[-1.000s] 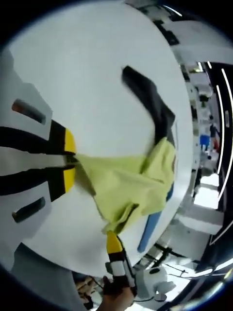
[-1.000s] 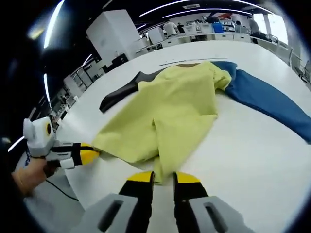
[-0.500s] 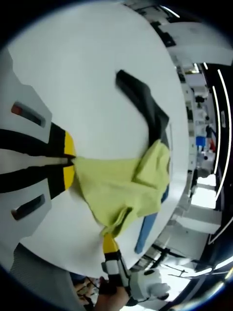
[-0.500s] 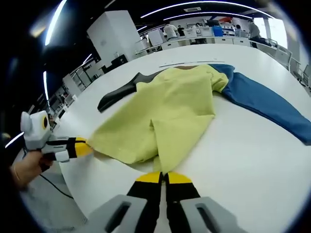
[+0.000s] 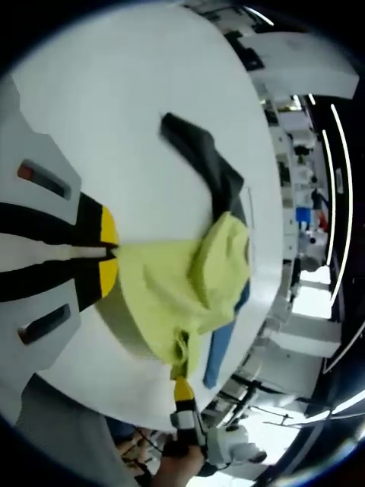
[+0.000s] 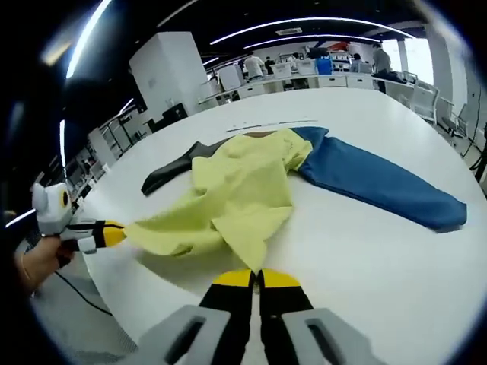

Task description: Fold the garment on the visible template until the final outline fits inside the template.

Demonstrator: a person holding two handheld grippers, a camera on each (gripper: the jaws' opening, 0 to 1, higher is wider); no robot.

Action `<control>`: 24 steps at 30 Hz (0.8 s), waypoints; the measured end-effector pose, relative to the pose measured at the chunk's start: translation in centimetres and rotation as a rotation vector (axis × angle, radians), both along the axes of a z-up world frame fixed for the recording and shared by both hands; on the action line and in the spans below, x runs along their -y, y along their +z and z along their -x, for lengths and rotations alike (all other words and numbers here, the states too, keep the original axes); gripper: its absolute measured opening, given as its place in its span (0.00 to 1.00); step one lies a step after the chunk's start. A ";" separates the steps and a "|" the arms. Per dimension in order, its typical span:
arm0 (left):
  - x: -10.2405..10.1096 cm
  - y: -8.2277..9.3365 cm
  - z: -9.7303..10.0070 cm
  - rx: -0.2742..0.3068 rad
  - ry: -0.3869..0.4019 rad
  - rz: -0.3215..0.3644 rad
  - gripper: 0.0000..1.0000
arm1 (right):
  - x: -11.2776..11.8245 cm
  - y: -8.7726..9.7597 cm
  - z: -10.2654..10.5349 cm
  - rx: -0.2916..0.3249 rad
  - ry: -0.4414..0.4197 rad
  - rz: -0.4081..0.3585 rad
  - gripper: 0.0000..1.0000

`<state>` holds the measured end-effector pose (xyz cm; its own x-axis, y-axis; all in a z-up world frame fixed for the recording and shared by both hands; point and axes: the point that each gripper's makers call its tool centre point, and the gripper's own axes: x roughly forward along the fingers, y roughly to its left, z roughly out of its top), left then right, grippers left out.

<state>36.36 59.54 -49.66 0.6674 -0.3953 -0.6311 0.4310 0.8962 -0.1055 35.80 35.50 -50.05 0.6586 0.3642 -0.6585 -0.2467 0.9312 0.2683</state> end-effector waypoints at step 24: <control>-1.8 3.9 1.7 0.073 -0.002 -0.067 0.01 | 4.8 5.0 1.7 0.083 0.017 0.010 0.00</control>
